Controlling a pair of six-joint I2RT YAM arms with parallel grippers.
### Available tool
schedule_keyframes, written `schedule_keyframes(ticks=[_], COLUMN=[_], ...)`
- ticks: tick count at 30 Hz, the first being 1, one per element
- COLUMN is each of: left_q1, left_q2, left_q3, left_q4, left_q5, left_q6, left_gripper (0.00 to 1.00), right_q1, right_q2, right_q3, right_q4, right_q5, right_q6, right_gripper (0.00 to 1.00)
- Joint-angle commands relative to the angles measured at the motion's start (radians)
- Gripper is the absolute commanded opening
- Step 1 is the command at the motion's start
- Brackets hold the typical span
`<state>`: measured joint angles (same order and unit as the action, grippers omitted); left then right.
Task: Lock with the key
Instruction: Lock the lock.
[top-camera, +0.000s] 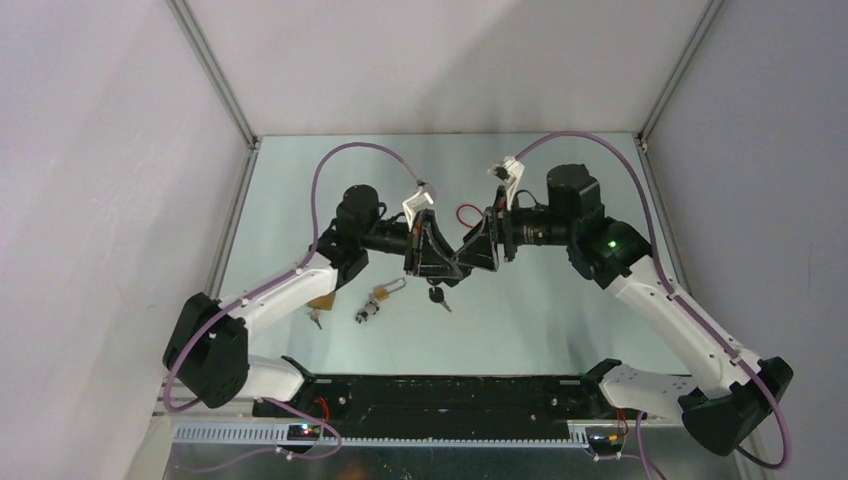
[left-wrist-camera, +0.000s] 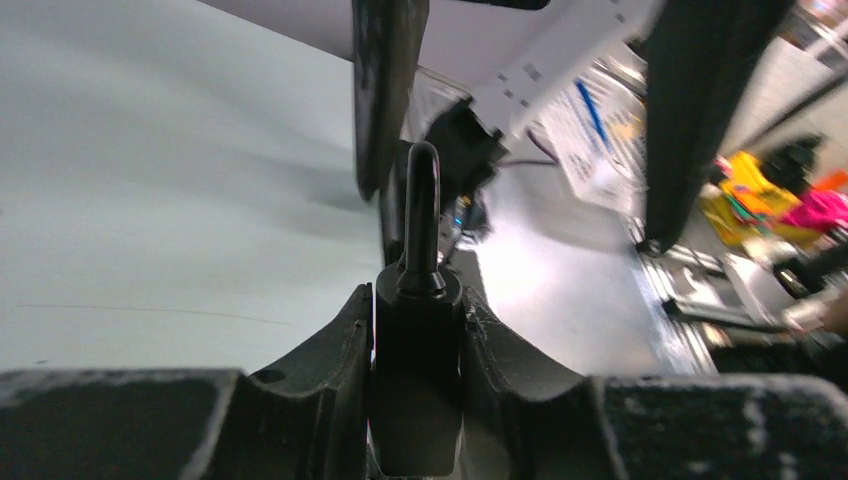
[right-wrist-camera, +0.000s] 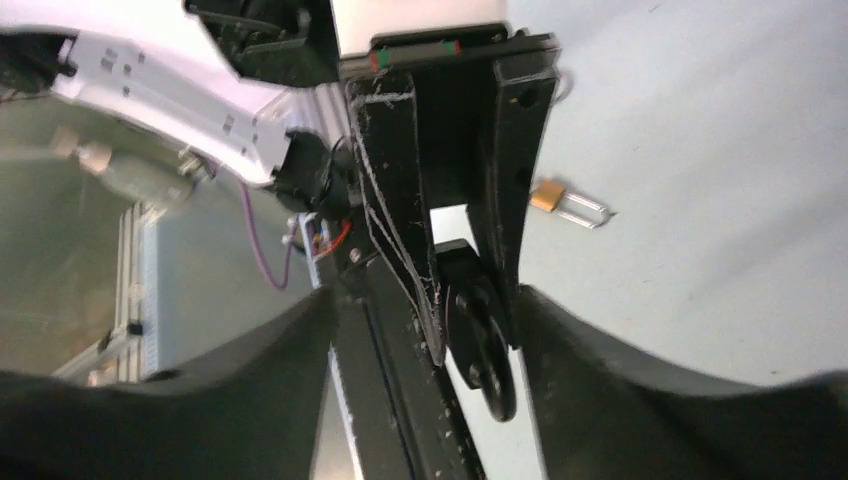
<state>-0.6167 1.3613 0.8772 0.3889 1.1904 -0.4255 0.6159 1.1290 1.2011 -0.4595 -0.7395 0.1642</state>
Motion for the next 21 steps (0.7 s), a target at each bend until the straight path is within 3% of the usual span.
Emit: schedule_keyframes(ticks=[1,5,7,13,16,21], left_q1=[-0.004,-0.005,-0.006,-0.016,-0.016,-0.017], left_q2=[-0.116,-0.189,-0.234,-0.379,-0.4,-0.392], left_q3=[0.029,0.039,0.032,-0.084,-0.122,-0.181], left_q4=[0.04,0.053,0.085,0.401,0.516,0.725], left_q5=[-0.252,-0.463,-0.566,-0.812,-0.854,-0.887], left_q6=[-0.011,-0.076,-0.121,-0.261,-0.321,-0.411], left_gripper=[0.0,0.0,0.0,0.0,0.0,0.0], right_q1=[-0.029,-0.033,-0.031,0.019,0.075,0.132], right_q2=[-0.082,-0.177,-0.221,-0.247,-0.202,-0.13], right_q3=[0.039,-0.091,-0.167,-0.37,-0.376,-0.351], right_q4=[0.141,0.279,0.442,0.781,0.868,1.003], right_q5=[0.125,0.253,0.307,0.343,0.337,0.319], right_q6=[0.131,0.216,0.275,0.376,0.342,0.324], right_gripper=[0.76,0.84,0.85,0.74,0.73,0.79])
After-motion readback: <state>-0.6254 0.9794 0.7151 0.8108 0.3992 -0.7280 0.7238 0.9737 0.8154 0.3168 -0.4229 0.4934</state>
